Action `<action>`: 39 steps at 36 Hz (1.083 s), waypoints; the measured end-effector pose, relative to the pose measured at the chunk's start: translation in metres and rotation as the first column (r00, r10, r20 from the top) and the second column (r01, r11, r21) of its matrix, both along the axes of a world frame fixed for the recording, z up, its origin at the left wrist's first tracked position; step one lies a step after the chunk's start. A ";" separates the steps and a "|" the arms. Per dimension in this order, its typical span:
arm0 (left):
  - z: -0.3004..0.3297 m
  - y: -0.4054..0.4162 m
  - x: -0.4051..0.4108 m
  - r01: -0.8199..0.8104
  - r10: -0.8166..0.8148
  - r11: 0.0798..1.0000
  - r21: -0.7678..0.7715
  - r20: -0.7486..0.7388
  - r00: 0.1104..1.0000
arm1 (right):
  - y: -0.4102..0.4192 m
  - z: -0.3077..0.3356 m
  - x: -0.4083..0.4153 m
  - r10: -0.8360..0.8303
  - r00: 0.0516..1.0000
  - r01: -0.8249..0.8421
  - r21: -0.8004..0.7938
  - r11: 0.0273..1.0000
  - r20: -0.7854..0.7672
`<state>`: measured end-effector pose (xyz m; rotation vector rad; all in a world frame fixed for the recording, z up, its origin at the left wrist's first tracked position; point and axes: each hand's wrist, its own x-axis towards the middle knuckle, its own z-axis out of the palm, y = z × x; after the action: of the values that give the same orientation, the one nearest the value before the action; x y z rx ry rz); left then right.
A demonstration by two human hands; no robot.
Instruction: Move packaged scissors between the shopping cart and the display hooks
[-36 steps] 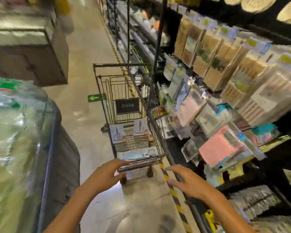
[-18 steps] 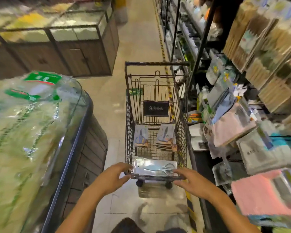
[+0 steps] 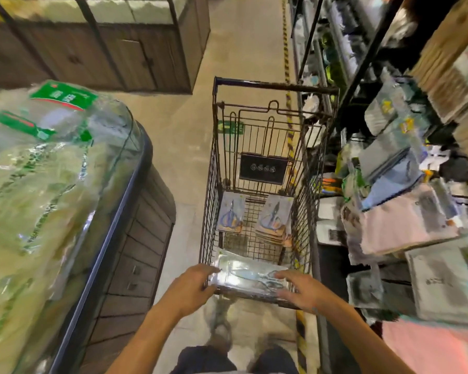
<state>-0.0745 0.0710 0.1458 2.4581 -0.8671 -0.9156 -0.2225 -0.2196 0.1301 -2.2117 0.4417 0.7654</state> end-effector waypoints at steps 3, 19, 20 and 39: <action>-0.018 -0.005 0.019 0.019 -0.019 1.000 0.013 -0.016 1.000 | 0.003 -0.005 0.012 -0.036 0.999 0.035 -0.035 0.999 -0.018; -0.094 -0.036 0.052 0.052 -0.039 0.996 0.069 -0.175 0.984 | 0.004 -0.056 0.055 -0.113 0.979 0.108 -0.036 0.993 -0.169; -0.102 -0.038 0.051 0.060 -0.045 0.995 0.079 -0.181 0.982 | 0.003 -0.065 0.058 -0.107 0.979 0.103 -0.032 0.994 -0.176; -0.251 -0.072 0.028 -0.020 0.078 0.970 0.244 -0.229 0.970 | 0.010 -0.277 0.076 -0.071 0.995 0.079 -0.119 0.990 0.072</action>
<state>-0.0466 -0.0012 -0.1054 2.4844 -0.6416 -1.3332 -0.1466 -0.2100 -0.1470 -2.3123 0.5478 0.6366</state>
